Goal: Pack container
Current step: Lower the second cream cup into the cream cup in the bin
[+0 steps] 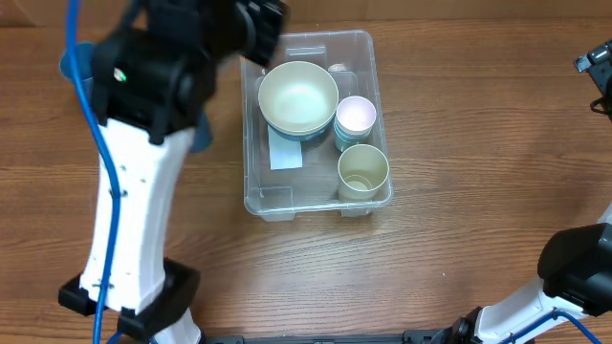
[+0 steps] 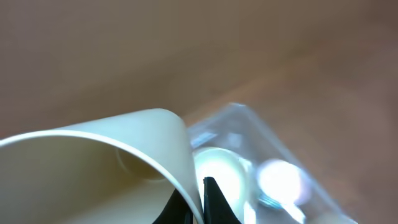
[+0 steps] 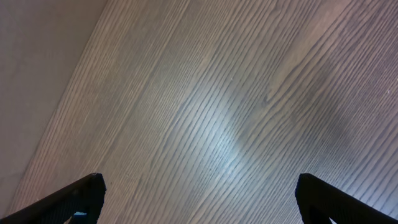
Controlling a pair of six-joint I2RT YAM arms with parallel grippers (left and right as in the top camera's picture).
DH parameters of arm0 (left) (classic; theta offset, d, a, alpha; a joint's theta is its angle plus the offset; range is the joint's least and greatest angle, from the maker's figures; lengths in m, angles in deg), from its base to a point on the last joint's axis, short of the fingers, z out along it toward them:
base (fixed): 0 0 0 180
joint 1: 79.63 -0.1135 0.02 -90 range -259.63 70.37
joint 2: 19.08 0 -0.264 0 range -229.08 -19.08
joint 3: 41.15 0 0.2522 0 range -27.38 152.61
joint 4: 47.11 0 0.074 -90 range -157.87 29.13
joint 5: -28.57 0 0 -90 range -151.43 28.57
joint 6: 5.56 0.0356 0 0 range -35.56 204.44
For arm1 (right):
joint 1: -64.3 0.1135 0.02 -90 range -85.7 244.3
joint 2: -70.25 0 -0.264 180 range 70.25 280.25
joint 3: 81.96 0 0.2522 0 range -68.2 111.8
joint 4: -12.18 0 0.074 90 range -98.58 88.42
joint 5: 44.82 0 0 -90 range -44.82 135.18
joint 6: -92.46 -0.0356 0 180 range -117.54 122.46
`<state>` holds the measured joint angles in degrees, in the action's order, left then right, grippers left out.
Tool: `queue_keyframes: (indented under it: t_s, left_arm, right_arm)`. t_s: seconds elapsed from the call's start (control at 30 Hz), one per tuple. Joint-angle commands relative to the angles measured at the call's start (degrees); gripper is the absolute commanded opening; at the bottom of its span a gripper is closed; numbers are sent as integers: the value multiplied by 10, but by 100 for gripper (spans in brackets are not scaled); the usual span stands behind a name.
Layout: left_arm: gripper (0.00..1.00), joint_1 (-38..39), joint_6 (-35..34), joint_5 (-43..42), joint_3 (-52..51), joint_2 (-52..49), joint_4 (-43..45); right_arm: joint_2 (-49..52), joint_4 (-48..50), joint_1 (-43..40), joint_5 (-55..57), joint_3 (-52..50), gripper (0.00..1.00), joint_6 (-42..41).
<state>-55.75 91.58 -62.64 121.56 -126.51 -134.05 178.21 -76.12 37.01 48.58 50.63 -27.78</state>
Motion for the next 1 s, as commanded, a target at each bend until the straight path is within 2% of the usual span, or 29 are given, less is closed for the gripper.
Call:
queue_keyframes:
  t_s: [0.0,0.07,0.27,0.43,0.67,0.97]
  left_arm:
    - [4,74,47,-75,0,-12,-50]
    - [4,114,63,-76,0,-12,-96]
    - [4,169,96,-81,0,-12,-166]
    - [4,178,158,-178,0,-12,-224]
    - [4,178,178,-201,0,-15,-216]
    - [4,178,182,-224,-1,-88,-224]
  right_arm:
    - [-14,3,-1,4,12,100,-5]
    - [-14,3,-1,4,12,100,-5]
    - [-14,3,-1,4,12,100,-5]
    - [-14,3,-1,4,12,100,-5]
    - [-14,3,-1,4,12,100,-5]
    - [-14,3,-1,4,12,100,-5]
